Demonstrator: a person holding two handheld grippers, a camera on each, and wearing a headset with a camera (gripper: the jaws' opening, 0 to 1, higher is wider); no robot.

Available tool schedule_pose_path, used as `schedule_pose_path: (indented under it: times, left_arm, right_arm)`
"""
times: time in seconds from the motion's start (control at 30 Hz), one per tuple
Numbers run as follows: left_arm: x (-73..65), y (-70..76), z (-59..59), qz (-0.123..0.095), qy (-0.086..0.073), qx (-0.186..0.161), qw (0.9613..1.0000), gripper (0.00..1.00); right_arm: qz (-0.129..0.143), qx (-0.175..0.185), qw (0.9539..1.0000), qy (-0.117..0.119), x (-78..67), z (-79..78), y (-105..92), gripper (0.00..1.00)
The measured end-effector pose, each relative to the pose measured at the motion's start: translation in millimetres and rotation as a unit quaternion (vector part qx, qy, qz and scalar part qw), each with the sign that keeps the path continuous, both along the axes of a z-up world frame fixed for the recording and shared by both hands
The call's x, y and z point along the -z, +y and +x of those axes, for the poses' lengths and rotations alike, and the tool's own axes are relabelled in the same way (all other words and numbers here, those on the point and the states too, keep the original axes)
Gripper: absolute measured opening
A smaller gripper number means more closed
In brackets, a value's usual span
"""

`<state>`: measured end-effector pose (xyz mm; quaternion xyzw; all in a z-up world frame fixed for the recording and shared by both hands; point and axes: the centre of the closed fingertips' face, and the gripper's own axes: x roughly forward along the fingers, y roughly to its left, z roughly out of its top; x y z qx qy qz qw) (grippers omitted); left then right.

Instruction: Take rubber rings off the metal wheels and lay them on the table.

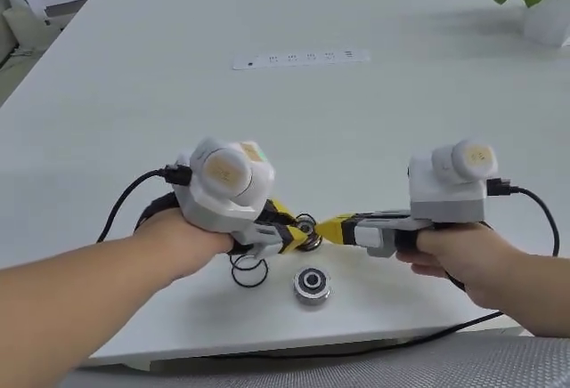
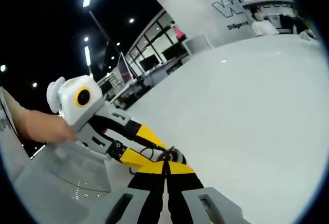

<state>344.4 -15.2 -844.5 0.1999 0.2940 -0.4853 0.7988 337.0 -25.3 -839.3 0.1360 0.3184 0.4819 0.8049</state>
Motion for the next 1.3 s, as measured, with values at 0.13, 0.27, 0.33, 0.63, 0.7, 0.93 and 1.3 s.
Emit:
schedule_pose_path:
  times: [0.13,0.27,0.33,0.63,0.7,0.93,1.3]
  left_arm:
    - [-8.4,0.9,-3.5,-0.009,-0.006,0.006,0.9999,0.20]
    - [-17.8,3.6,-6.3,-0.023,-0.007,0.005,0.9997,0.25]
    - [-22.1,5.7,-8.4,-0.027,-0.009,0.004,0.9996,0.27]
    - [-25.1,16.2,-20.7,-0.031,-0.001,0.011,0.9995,0.39]
    - [-28.7,18.6,-22.9,-0.035,-0.001,0.010,0.9993,0.41]
    - [-39.3,23.2,-30.9,-0.052,0.005,0.007,0.9986,0.49]
    - [-47.9,36.3,-41.9,-0.061,0.005,0.004,0.9981,0.60]
  right_arm:
    - [0.002,-0.001,1.0000,0.000,0.0,0.6,-0.2,0.00]
    - [0.003,-0.003,1.0000,-0.001,-1.0,1.3,0.4,0.00]
    - [0.003,-0.005,1.0000,-0.003,-1.6,1.3,0.8,0.00]
    - [0.008,-0.010,0.9999,-0.003,-6.1,-0.8,3.9,0.00]
    - [0.009,-0.011,0.9999,-0.002,-6.9,-1.7,4.4,0.00]
    - [0.014,-0.018,0.9997,-0.001,-10.1,-4.3,6.6,0.00]
    - [0.025,-0.030,0.9992,0.000,-18.9,-9.3,12.1,0.00]
